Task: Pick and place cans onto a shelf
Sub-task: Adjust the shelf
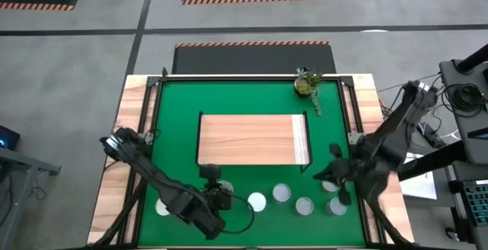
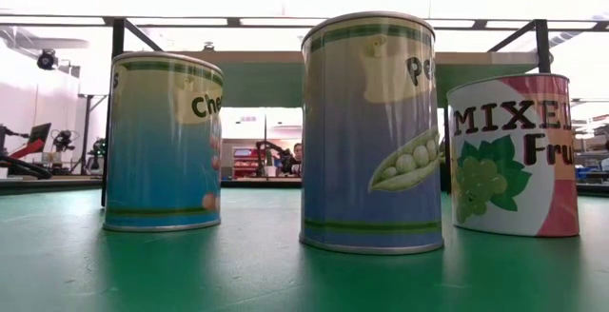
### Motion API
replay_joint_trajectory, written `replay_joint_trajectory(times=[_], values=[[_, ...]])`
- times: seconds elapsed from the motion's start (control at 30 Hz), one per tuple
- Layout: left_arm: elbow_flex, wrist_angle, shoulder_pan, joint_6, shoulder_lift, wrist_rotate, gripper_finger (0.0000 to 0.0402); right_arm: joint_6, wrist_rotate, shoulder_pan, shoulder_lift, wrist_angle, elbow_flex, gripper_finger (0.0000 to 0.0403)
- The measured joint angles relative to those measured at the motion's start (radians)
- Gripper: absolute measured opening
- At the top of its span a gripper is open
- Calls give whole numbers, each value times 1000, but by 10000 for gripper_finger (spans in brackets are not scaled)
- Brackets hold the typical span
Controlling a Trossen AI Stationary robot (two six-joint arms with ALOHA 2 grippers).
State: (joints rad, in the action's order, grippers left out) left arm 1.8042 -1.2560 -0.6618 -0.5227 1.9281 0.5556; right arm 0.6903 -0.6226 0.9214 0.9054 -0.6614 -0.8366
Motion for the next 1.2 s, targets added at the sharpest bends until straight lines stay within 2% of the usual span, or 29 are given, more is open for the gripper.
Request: replay_joint_trajectory(times=[0.17,0.27,0.37,0.77,1.2], values=[[-17,-44,36,15,25,3,0,159,-10,16,96,-133,-31,9],[-39,-61,68,17,25,9,0,194,-6,15,139,-147,-20,9],[-62,-68,106,17,24,11,0,199,-61,15,153,-151,-18,9],[-65,-89,187,51,28,21,0,149,-245,-8,163,-166,-10,9],[-103,-106,227,88,28,64,0,33,-261,-135,163,-190,-7,9]])
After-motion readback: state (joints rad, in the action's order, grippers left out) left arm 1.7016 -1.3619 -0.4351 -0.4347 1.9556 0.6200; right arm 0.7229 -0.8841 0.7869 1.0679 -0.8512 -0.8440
